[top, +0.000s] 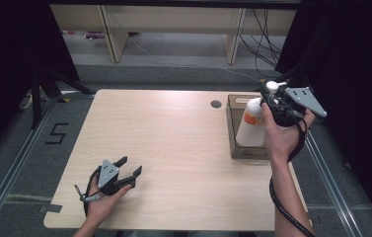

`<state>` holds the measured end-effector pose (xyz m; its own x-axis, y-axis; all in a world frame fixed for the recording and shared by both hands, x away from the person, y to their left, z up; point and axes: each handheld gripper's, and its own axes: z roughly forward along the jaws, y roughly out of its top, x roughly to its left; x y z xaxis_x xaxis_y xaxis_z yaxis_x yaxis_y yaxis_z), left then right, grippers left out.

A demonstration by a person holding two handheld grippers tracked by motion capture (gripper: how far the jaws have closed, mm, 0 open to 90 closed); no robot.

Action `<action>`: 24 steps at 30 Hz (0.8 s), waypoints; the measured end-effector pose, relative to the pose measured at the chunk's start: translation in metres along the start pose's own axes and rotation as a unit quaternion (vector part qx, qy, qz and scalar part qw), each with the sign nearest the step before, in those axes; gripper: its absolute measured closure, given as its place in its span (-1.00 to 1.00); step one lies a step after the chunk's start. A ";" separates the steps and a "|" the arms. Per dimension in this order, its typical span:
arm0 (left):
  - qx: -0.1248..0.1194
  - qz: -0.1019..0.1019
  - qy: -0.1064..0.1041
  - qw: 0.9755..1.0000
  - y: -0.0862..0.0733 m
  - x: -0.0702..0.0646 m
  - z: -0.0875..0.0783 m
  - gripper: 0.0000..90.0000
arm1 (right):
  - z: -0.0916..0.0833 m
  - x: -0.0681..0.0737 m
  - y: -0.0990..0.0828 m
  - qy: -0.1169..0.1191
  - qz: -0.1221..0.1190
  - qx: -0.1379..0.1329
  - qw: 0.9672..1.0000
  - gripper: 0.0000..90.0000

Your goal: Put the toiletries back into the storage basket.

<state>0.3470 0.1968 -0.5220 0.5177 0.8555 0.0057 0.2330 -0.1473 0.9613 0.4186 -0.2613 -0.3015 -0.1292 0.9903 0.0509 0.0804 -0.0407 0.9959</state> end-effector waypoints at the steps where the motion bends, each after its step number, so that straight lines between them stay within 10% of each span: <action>1: -0.001 0.000 0.000 1.000 0.000 0.000 0.000 -0.27 | 0.000 0.000 0.000 0.000 0.002 0.000 1.000 0.33; 24: 0.000 0.000 -0.001 1.000 0.000 0.000 0.000 -0.27 | 0.005 -0.004 -0.012 -0.002 0.000 0.015 1.000 0.33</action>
<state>0.3468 0.1964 -0.5220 0.5196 0.8544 0.0059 0.2327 -0.1482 0.9612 0.4227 -0.2644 -0.3137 -0.1258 0.9908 0.0500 0.1090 -0.0363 0.9934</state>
